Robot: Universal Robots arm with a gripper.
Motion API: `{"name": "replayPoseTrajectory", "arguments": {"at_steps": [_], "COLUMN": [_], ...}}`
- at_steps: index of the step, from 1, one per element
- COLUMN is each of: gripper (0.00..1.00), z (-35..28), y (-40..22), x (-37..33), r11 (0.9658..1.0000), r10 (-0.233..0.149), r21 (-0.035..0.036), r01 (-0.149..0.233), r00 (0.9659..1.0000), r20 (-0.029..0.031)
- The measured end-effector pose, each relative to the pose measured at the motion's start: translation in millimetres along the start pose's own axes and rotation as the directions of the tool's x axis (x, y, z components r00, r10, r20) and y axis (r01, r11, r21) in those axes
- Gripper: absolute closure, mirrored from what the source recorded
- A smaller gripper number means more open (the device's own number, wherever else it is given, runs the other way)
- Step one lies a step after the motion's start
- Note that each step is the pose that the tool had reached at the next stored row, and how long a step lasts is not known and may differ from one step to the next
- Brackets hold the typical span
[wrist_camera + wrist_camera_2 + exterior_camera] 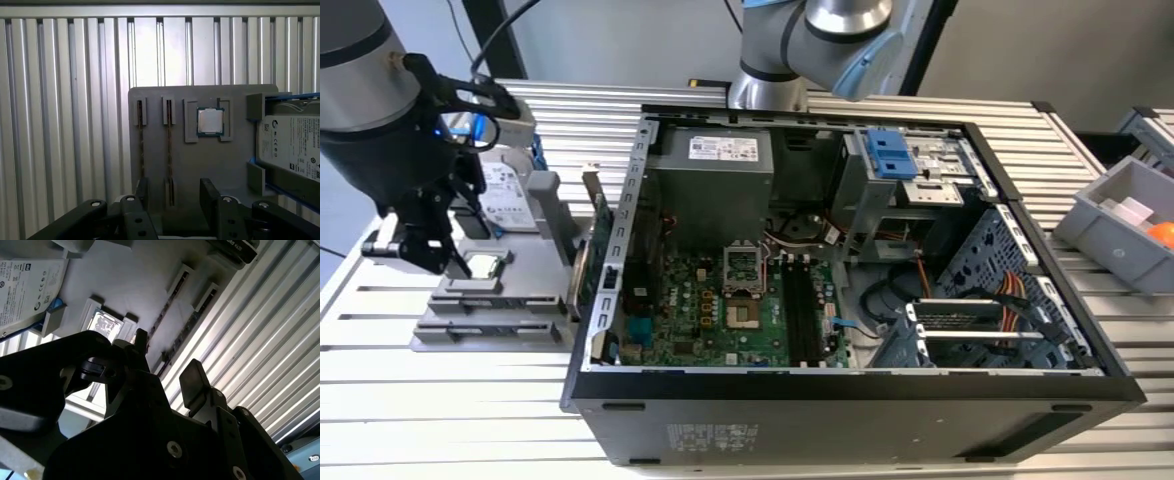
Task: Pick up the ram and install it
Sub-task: 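Pick up the ram and move it above insertion slot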
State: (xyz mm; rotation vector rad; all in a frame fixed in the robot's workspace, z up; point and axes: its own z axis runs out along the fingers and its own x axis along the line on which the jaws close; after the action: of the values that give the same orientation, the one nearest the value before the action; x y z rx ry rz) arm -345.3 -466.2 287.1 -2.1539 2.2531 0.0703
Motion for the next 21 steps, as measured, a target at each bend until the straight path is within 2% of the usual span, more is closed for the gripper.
{"name": "replayPoseTrajectory", "arguments": {"at_steps": [10, 21], "gripper": [0.0, 0.0], "z": [10.4, 24.2], "y": [-0.3, 0.3], "x": [9.4, 14.7], "r11": [1.0, 1.0], "r10": [0.0, -0.001], "r21": [0.0003, 0.0005], "r01": [0.0, 0.001], "r00": [1.0, 0.9999], "r20": [-0.0036, -0.0119]}}
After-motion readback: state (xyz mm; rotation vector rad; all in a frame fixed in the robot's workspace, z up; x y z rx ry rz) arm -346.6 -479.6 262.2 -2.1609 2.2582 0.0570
